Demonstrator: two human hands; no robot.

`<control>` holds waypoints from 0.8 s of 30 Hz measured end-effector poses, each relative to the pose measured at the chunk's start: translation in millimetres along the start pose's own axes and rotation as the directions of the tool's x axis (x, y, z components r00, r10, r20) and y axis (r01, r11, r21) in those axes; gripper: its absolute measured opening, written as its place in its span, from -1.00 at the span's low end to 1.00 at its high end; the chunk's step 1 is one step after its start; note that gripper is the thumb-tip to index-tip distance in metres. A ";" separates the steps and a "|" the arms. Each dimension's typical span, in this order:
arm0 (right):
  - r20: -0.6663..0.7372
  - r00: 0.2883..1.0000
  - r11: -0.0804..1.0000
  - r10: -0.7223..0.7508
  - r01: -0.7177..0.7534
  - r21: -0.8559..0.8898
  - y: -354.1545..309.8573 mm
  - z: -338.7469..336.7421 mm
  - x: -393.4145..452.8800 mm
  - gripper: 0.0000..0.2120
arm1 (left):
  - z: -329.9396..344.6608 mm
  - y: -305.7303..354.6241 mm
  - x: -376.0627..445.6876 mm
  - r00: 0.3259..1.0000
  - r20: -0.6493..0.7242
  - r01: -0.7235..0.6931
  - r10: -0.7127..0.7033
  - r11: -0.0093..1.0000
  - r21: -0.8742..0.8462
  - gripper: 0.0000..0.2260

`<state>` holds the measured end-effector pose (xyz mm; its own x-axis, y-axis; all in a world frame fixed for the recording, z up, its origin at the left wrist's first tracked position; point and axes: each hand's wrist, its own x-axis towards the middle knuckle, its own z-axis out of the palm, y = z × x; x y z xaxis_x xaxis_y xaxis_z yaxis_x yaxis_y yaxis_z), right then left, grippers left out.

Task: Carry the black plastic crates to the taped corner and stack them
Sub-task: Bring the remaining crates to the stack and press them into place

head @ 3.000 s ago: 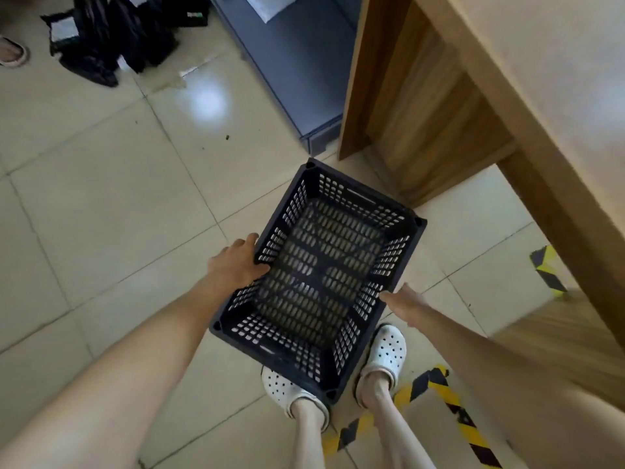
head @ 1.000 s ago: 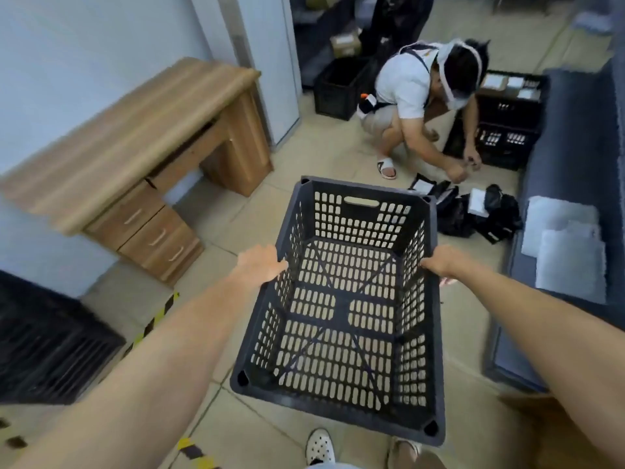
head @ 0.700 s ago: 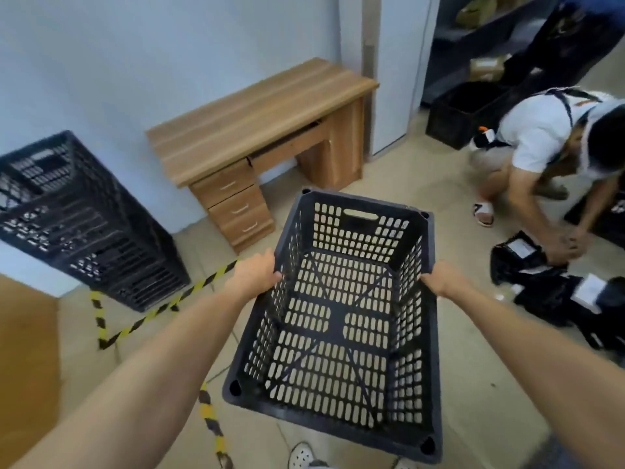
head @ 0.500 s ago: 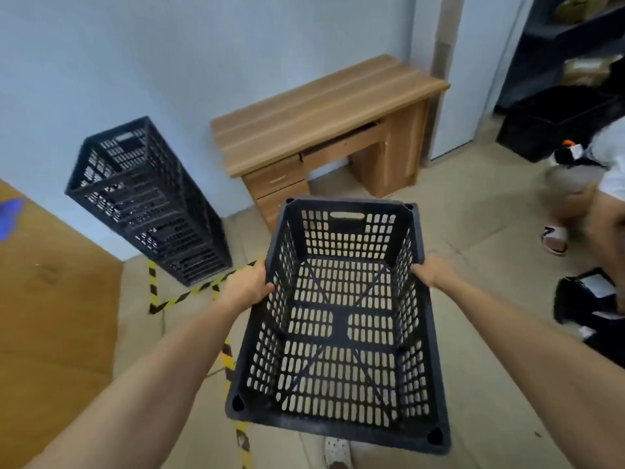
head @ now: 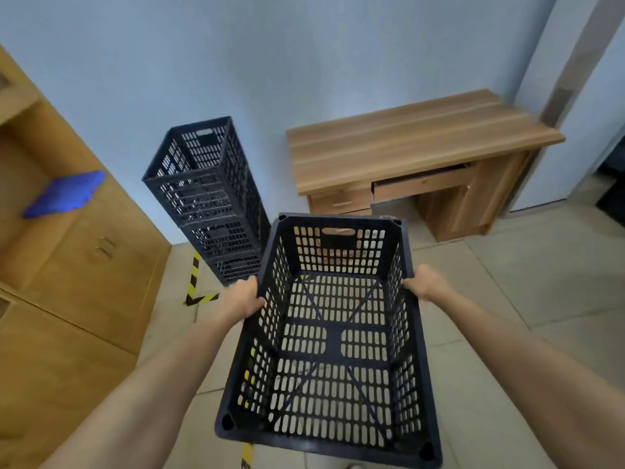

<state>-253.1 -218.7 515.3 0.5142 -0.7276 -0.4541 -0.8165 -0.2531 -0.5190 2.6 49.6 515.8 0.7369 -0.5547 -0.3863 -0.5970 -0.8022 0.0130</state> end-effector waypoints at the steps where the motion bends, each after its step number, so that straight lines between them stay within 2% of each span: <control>1: 0.000 1.000 1.000 -0.015 0.015 -0.014 -12.7 -1.3 8.9 -0.85 | -3.8 -7.5 11.5 1.000 -0.006 0.010 -0.010 1.000 -0.013 -0.64; 6: 0.049 0.996 0.994 -0.074 0.078 -0.081 -60.9 -7.0 61.8 -0.87 | -27.1 -29.7 56.6 0.998 -0.042 0.051 -0.054 0.997 -0.060 -0.59; 10: 0.080 0.994 0.994 -0.075 0.081 -0.070 -96.4 -18.1 118.6 -0.79 | -61.4 -32.8 86.6 0.989 -0.137 0.061 -0.056 0.998 0.032 -0.62; 13: 0.087 0.984 0.983 -0.155 0.162 -0.084 -134.8 -33.7 160.8 -0.79 | -98.8 -36.5 112.7 0.977 -0.182 0.126 -0.111 0.989 0.073 -0.73; 17: 0.085 0.954 0.951 -0.286 0.294 -0.101 -191.3 -60.8 217.4 -0.69 | -153.9 -43.7 139.3 0.942 -0.247 0.254 -0.226 0.963 0.087 -0.77; 24: -0.004 0.886 0.878 -0.463 0.459 0.135 -303.5 -101.3 254.9 -0.70 | -245.8 -75.8 171.7 0.857 -0.421 0.356 -0.299 0.933 0.062 -0.67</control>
<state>99.2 -392.0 630.5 0.8327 -0.5302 -0.1596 -0.4455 -0.4704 -0.7618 252.4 -39.2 675.2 0.9430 -0.3285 0.0531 -0.3143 -0.9316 -0.1825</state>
